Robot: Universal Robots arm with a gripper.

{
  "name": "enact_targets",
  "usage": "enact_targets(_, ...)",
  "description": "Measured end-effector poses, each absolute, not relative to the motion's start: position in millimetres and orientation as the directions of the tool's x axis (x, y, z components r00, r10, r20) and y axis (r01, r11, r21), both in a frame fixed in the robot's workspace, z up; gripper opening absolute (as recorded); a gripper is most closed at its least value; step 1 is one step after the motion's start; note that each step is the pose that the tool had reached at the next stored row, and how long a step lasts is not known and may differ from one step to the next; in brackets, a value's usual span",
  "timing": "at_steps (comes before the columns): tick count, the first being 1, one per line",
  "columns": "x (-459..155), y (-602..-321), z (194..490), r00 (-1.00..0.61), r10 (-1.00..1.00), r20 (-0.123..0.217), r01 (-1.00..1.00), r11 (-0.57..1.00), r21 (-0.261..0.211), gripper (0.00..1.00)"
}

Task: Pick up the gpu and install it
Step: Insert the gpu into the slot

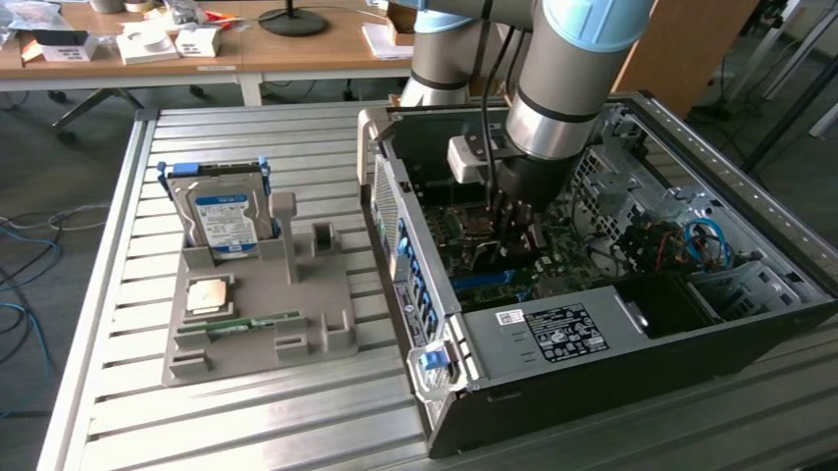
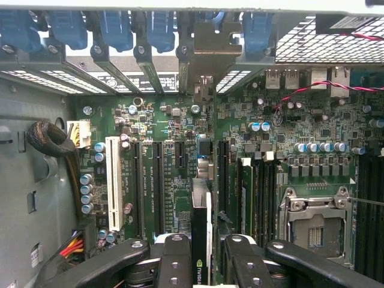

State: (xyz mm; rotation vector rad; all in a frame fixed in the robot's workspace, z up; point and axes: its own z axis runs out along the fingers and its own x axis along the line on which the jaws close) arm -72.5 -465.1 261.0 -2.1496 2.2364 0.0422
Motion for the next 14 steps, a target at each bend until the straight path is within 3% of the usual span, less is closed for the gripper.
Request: enact_targets(14, -72.2, -465.1, 261.7, -0.039, -0.998, -0.047, -0.999, 0.04, -0.008, 0.26)
